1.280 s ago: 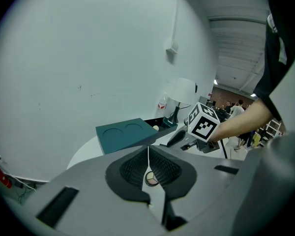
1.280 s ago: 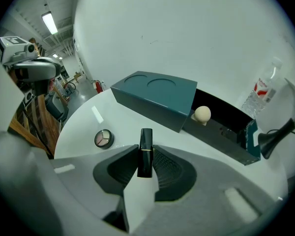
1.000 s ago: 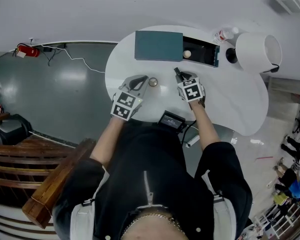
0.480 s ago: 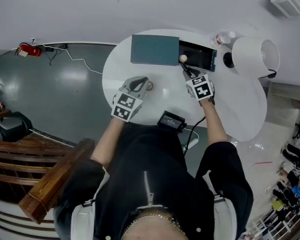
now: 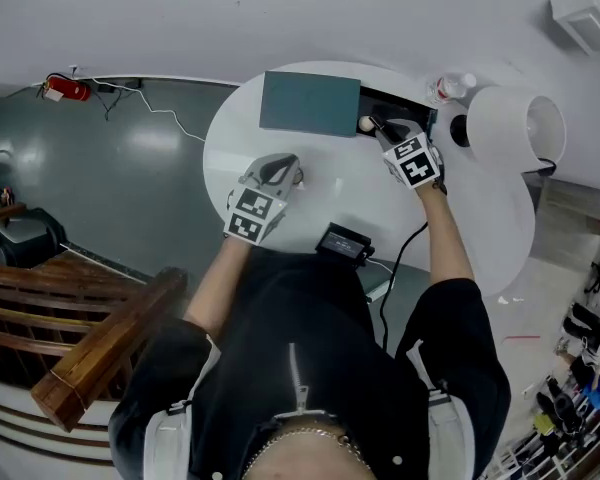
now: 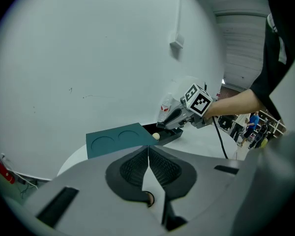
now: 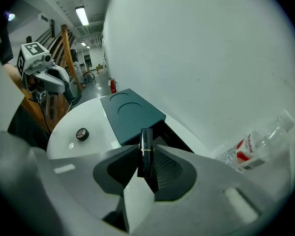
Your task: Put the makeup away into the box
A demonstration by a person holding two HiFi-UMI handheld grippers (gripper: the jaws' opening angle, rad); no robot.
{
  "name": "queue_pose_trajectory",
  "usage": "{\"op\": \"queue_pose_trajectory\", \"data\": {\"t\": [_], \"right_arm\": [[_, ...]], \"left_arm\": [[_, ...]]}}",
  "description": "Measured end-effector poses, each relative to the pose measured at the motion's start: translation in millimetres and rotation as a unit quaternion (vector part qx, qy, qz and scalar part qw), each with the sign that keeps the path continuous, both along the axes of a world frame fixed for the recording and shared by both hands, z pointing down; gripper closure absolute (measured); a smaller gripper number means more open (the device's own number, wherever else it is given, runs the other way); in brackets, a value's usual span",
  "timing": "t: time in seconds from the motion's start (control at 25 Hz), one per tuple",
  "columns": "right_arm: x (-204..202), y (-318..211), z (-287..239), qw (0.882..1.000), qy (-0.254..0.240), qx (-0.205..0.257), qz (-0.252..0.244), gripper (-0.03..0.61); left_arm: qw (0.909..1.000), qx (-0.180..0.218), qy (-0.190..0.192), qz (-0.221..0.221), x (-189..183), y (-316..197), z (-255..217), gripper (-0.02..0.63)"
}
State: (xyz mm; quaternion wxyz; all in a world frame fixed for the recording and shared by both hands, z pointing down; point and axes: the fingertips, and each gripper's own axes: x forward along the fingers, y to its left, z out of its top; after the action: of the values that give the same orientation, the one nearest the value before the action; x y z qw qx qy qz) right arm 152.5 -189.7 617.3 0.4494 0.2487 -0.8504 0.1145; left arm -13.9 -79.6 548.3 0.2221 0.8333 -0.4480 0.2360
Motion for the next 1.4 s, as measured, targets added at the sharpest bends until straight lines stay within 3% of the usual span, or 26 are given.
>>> {"op": "queue_pose_trajectory", "data": {"t": [0.72, 1.4], "right_arm": [[19, -54, 40, 1.0, 0.016, -0.024, -0.01, 0.491], [4, -63, 72, 0.997, 0.028, -0.054, -0.056, 0.491]], "left_arm": [[0.9986, -0.026, -0.018, -0.042, 2, -9, 14, 0.6], [0.9952, -0.041, -0.025, -0.085, -8, -3, 21, 0.6]]}}
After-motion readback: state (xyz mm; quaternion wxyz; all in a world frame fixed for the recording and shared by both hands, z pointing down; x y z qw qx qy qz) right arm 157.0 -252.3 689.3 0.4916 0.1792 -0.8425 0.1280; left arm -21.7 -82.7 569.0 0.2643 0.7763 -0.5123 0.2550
